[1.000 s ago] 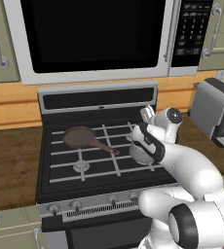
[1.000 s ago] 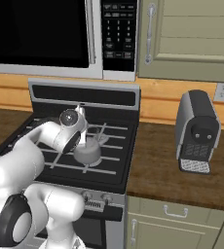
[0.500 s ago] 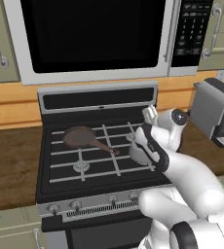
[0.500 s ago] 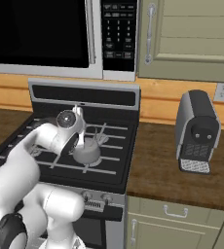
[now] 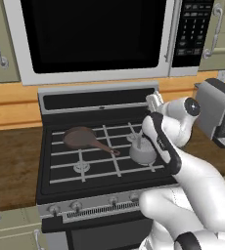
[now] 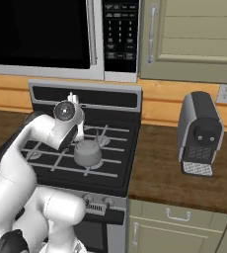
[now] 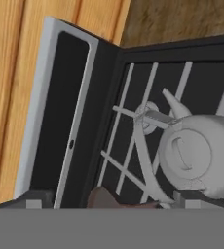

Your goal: Pick the kettle from the counter and place it on a stove burner. Then turn the burner on.

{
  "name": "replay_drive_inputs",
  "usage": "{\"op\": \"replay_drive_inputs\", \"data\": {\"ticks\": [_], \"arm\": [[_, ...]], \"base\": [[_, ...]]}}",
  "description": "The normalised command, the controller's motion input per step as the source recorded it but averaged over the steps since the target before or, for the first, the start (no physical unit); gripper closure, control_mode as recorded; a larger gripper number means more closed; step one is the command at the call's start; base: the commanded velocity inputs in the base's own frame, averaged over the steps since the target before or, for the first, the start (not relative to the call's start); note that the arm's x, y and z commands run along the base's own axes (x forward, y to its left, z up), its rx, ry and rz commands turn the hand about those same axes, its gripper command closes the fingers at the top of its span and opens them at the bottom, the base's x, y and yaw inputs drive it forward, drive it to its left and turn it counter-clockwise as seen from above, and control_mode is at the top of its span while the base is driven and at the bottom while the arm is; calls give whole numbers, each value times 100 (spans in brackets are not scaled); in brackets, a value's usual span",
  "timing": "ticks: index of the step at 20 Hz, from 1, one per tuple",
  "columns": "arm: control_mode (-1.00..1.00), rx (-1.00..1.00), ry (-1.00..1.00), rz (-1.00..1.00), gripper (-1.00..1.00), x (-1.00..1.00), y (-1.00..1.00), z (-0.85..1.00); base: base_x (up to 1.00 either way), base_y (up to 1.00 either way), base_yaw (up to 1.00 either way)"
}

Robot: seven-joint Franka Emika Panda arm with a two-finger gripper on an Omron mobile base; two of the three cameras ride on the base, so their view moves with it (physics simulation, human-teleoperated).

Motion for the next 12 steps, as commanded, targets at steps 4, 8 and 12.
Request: {"op": "replay_drive_inputs", "data": {"ticks": [4, 8, 12], "arm": [[-100, 0, -12, 2, -100, -97, -4, 38], [-100, 1, -19, 0, -100, -100, -19, 8], [-100, 13, -17, -11, -100, -100, -58, 0]], "base": [[0, 0, 0], [0, 0, 0], [0, 0, 0]]}}
